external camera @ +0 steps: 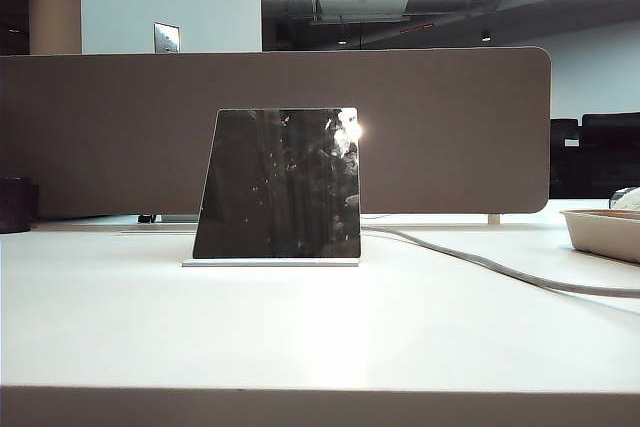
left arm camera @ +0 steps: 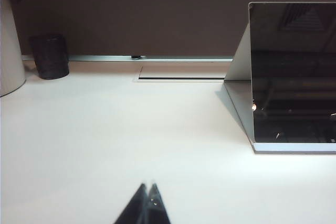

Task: Push the base of the mirror on the table to move it forward for a short distance.

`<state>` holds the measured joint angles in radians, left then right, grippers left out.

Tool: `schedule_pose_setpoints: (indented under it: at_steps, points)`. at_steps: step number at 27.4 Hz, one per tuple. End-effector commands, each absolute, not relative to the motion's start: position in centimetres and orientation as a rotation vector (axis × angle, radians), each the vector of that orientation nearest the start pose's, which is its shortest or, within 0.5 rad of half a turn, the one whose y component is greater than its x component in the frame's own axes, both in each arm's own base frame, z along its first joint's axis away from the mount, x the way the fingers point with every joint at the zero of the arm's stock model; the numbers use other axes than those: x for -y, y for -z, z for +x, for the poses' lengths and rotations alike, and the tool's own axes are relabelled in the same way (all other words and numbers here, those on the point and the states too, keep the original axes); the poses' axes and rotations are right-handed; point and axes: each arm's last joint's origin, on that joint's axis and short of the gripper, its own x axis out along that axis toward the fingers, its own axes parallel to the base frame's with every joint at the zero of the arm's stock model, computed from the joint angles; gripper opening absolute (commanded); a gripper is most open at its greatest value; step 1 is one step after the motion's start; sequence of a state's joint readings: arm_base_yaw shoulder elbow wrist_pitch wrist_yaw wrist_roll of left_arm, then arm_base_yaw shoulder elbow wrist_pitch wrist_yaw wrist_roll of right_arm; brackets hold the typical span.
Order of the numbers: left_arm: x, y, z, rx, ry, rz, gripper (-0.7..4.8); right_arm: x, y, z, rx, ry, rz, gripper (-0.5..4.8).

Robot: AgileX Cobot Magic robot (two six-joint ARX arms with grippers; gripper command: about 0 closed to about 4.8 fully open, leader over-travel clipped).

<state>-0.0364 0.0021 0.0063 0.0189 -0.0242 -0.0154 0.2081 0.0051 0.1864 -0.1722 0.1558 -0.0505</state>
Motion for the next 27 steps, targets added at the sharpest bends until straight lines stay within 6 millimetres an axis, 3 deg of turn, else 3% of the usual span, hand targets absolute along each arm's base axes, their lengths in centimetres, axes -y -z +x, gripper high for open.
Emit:
schedule_pose_setpoints:
  at_steps: [1,9,20,27]
  points:
    - [0.3,-16.8,9.7,0.028,0.014,-0.012,-0.01,-1.3,-20.3,8.7,0.083,-0.047,-0.037,-0.01]
    - [0.3,-16.8,9.7,0.028,0.014,-0.012,-0.01,-1.5,-17.8,9.5,0.137,-0.039,-0.024,-0.01]
    - [0.3,-16.8,9.7,0.028,0.014,-0.012,-0.01,0.1,-17.8,9.7,0.135,0.112,0.064,-0.01]
    - [0.3,-16.8,9.7,0.028,0.014,-0.012,-0.01,0.1,-17.7,9.7,0.132,0.092,0.032,-0.01]
